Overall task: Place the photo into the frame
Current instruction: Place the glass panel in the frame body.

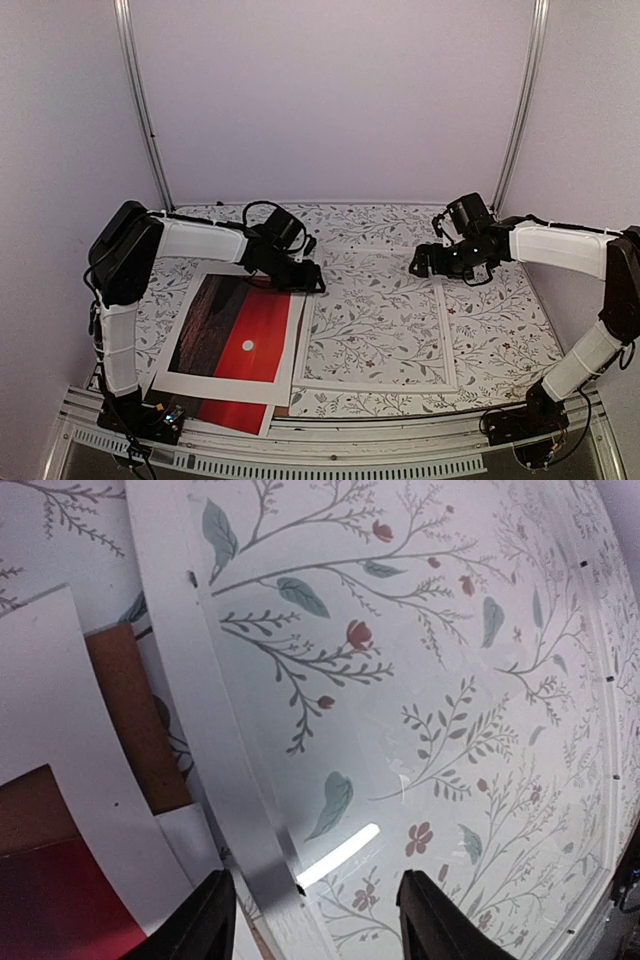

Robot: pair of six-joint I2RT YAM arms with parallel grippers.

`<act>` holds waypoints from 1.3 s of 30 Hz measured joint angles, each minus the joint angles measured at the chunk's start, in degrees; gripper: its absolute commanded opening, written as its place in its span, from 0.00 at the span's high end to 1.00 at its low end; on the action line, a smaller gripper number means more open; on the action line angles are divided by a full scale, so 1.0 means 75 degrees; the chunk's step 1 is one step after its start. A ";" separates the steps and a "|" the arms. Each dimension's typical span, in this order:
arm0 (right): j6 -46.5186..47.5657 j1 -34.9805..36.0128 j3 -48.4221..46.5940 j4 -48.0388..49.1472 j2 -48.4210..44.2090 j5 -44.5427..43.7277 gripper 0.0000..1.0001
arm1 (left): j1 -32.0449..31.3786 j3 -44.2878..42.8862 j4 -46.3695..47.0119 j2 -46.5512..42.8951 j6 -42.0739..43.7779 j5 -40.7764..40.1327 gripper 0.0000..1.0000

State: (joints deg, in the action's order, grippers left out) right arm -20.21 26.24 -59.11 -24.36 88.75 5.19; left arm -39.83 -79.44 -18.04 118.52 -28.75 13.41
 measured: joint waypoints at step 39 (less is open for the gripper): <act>0.0137 -0.0073 0.0239 -0.0187 -0.0361 -0.0111 0.01 | -0.0848 0.1037 0.0283 -0.0697 -0.0361 -0.0472 0.42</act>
State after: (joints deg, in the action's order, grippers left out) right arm -19.18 25.69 -57.32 -25.76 86.04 4.36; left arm -46.19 -71.66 -15.92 113.30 -31.46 9.87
